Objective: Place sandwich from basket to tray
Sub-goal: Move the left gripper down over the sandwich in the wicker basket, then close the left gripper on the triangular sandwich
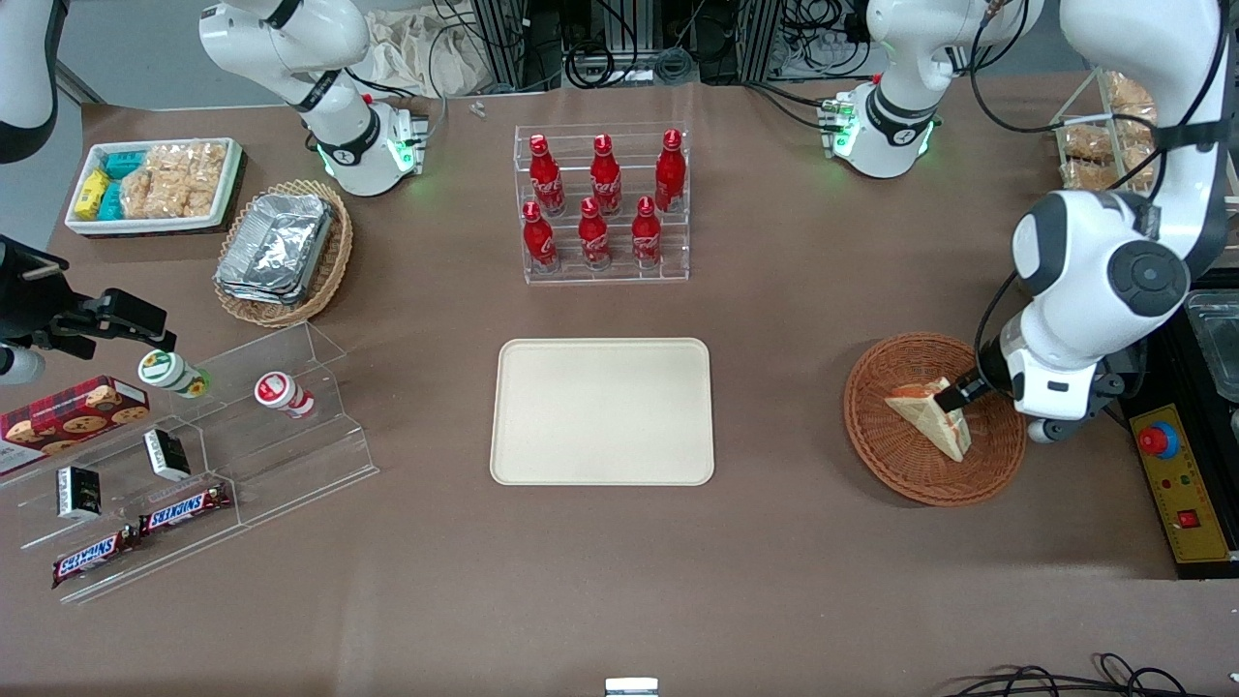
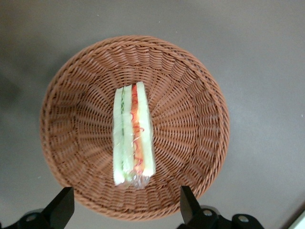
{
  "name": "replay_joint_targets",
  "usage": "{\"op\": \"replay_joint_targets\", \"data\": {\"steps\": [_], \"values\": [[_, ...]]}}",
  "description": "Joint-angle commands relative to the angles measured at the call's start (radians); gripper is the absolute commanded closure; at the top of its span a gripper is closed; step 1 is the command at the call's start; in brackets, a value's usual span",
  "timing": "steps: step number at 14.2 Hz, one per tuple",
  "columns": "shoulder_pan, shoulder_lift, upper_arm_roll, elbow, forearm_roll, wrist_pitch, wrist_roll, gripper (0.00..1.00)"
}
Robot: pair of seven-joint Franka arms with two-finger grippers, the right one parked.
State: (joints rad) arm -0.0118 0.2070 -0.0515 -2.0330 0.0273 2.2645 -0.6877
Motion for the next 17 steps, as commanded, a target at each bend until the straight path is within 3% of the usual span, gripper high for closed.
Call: {"op": "replay_joint_targets", "data": {"steps": [1, 17], "values": [[0.001, 0.041, -0.001, -0.003, 0.002, 0.061, -0.038, 0.00], [0.023, 0.182, -0.001, -0.053, 0.000, 0.210, -0.092, 0.00]]}}
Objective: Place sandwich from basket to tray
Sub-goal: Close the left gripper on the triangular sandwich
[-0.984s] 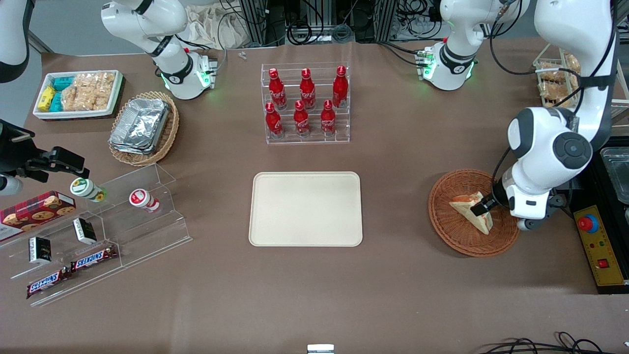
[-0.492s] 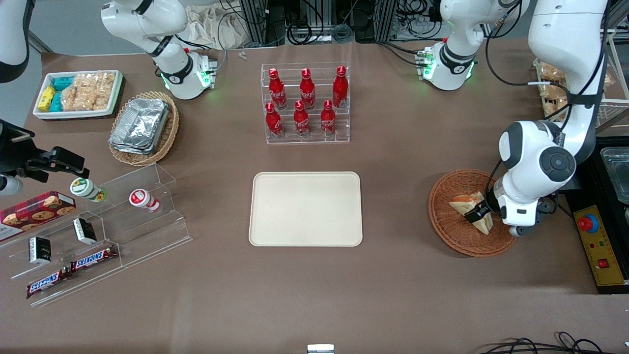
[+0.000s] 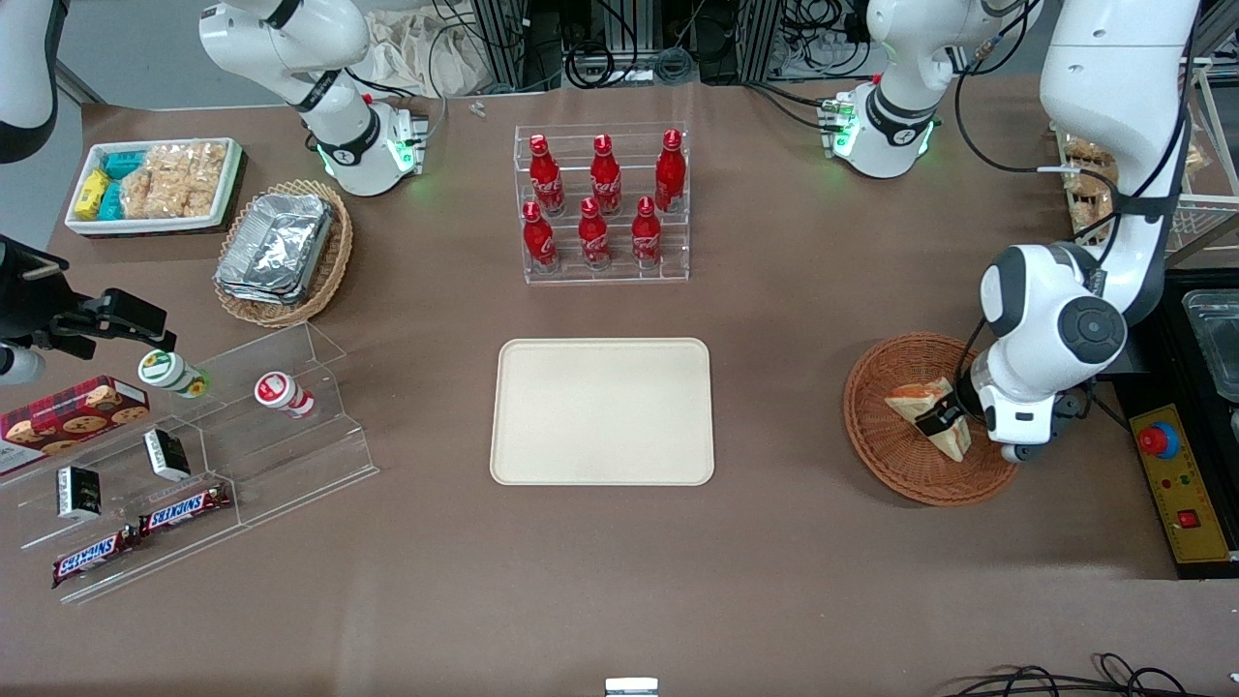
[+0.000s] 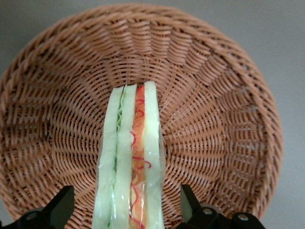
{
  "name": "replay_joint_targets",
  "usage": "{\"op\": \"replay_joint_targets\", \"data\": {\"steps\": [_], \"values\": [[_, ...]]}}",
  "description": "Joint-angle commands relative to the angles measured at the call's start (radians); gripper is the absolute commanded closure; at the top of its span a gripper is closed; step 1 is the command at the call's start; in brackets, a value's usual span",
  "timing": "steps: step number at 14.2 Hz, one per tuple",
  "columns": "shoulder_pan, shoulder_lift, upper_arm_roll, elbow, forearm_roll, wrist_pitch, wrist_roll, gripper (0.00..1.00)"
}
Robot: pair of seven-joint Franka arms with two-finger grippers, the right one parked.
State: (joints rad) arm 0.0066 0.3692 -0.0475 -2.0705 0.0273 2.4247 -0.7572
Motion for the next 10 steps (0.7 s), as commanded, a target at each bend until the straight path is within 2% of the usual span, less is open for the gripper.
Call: {"op": "replay_joint_targets", "data": {"steps": [1, 2, 3, 4, 5, 6, 10], "values": [[0.004, 0.025, -0.005, -0.013, -0.001, 0.051, -0.033, 0.00], [0.004, 0.025, -0.005, -0.010, -0.001, 0.051, -0.051, 0.09], [0.004, 0.028, -0.005, -0.007, -0.001, 0.051, -0.072, 0.31], [0.004, 0.033, -0.005, -0.003, -0.001, 0.051, -0.089, 0.66], [0.004, 0.036, -0.005, -0.002, 0.000, 0.051, -0.093, 0.93], [0.003, 0.037, -0.005, -0.002, 0.000, 0.053, -0.094, 1.00], [0.003, 0.036, -0.005, 0.012, 0.000, 0.051, -0.128, 1.00]]}}
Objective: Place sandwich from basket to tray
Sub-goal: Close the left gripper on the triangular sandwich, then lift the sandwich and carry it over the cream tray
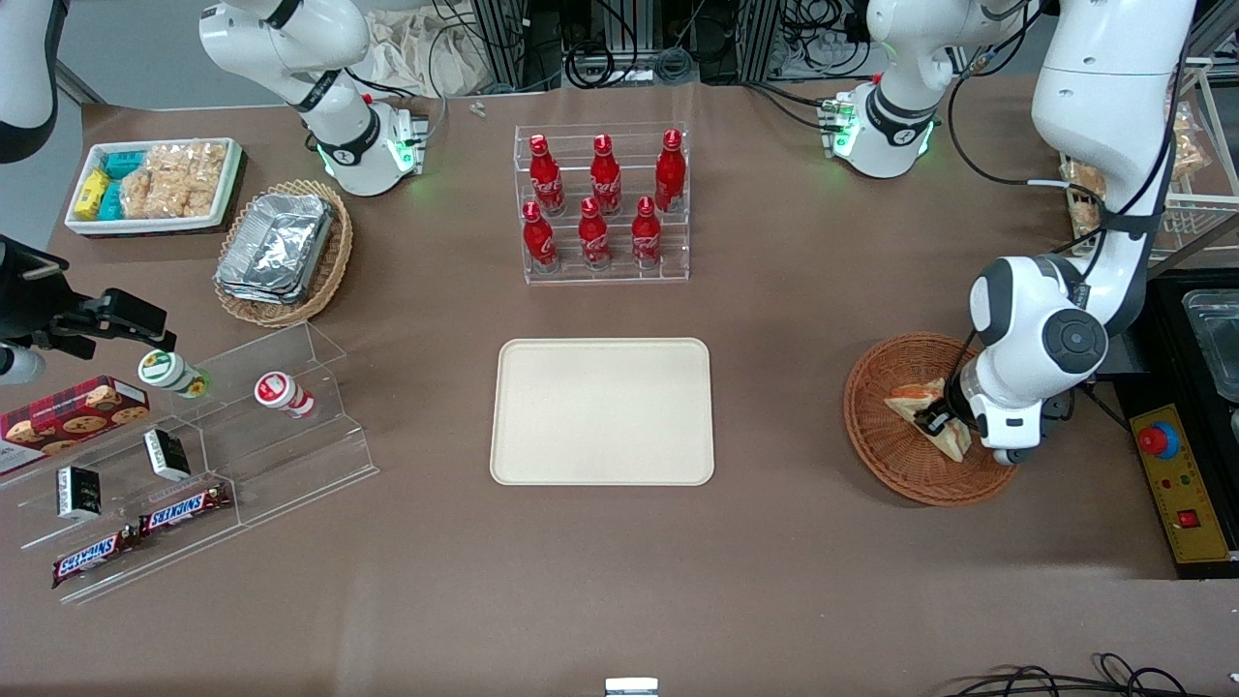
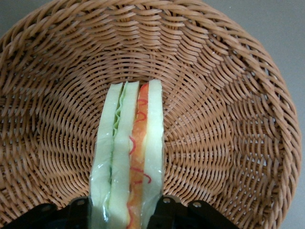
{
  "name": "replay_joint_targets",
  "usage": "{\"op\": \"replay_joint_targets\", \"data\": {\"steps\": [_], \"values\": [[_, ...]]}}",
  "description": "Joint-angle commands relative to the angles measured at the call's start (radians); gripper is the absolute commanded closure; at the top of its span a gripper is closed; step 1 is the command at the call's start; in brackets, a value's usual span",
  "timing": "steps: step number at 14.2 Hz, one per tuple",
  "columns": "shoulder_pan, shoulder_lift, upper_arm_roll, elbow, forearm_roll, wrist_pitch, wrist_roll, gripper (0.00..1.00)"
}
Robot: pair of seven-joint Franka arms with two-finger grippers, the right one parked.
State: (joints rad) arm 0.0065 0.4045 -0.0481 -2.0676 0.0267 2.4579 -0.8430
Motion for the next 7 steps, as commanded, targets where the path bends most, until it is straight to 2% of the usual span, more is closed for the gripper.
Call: {"op": "replay_joint_targets", "data": {"steps": [1, 4, 7], "values": [[0.003, -0.010, -0.004, 0.014, 0.002, 0.007, -0.048, 1.00], [0.003, -0.061, -0.004, 0.055, 0.004, -0.107, -0.045, 1.00], [-0.005, -0.107, -0.009, 0.202, 0.006, -0.394, -0.041, 1.00]]}}
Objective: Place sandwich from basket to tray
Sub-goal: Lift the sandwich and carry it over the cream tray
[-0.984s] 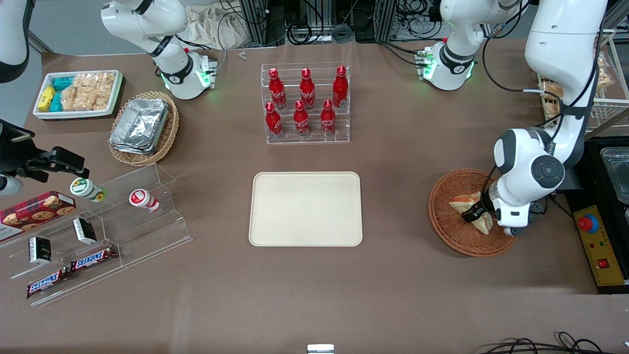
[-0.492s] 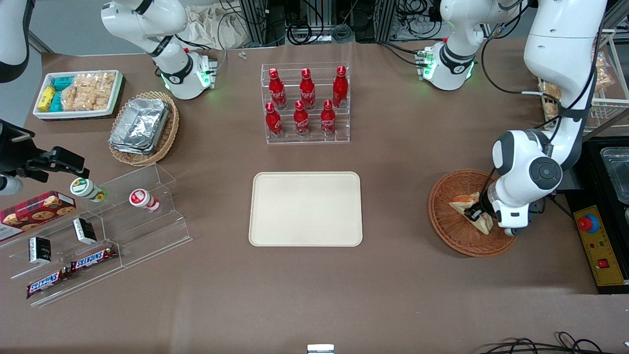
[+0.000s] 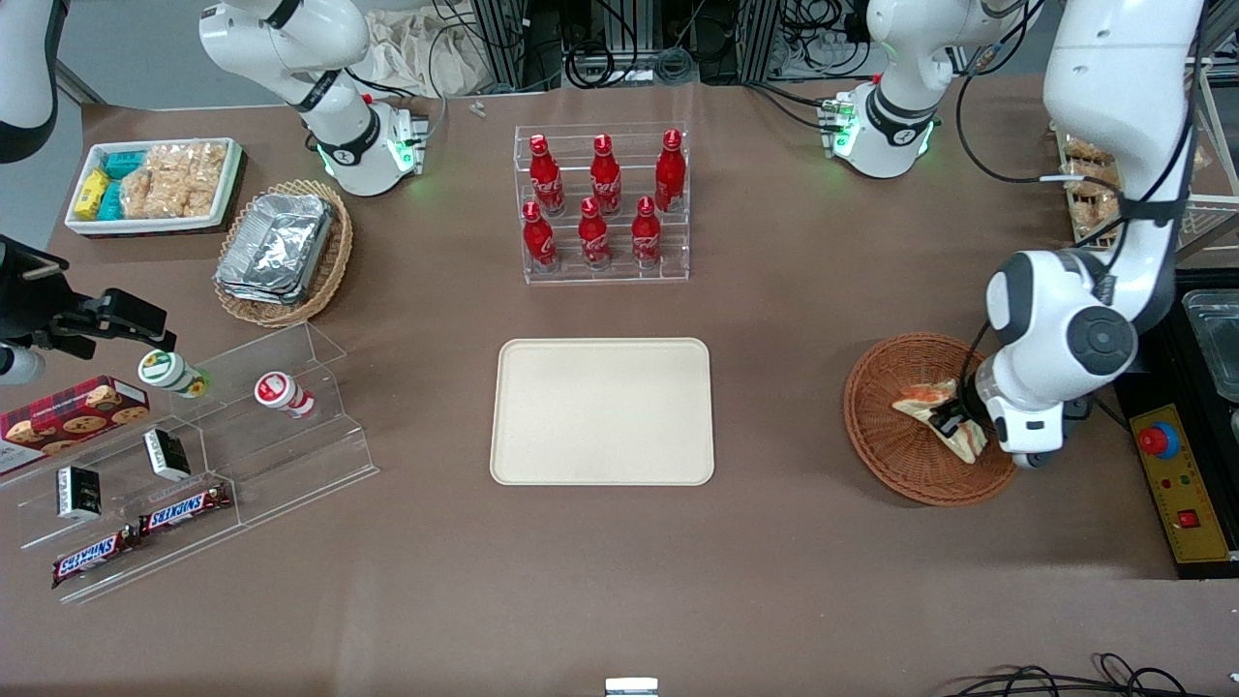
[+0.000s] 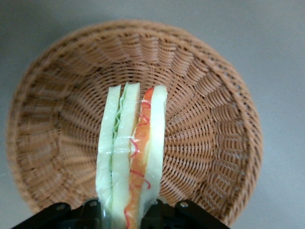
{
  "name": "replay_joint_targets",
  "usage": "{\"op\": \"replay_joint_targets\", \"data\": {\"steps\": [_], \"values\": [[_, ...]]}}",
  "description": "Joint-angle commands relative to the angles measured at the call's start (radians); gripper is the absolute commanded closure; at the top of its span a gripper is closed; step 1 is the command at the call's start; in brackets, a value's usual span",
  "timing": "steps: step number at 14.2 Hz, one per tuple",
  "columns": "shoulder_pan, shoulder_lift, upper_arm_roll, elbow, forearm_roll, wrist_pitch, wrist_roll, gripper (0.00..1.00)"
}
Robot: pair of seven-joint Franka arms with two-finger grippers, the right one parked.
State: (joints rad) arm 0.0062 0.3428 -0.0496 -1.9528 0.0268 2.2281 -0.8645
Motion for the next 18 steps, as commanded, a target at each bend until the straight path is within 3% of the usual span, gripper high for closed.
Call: {"op": "replay_joint_targets", "data": {"steps": [1, 5, 8, 13, 16, 18], "values": [[-0.006, -0.060, -0.009, 0.163, 0.005, -0.292, -0.013, 1.00], [-0.011, -0.068, -0.019, 0.478, -0.004, -0.773, 0.157, 1.00], [-0.011, -0.087, -0.126, 0.600, -0.011, -0.903, 0.266, 1.00], [-0.015, -0.039, -0.387, 0.604, -0.022, -0.834, 0.249, 1.00], [-0.064, 0.011, -0.421, 0.536, -0.105, -0.633, 0.249, 1.00], [-0.121, 0.079, -0.420, 0.503, -0.094, -0.523, 0.249, 1.00]]}}
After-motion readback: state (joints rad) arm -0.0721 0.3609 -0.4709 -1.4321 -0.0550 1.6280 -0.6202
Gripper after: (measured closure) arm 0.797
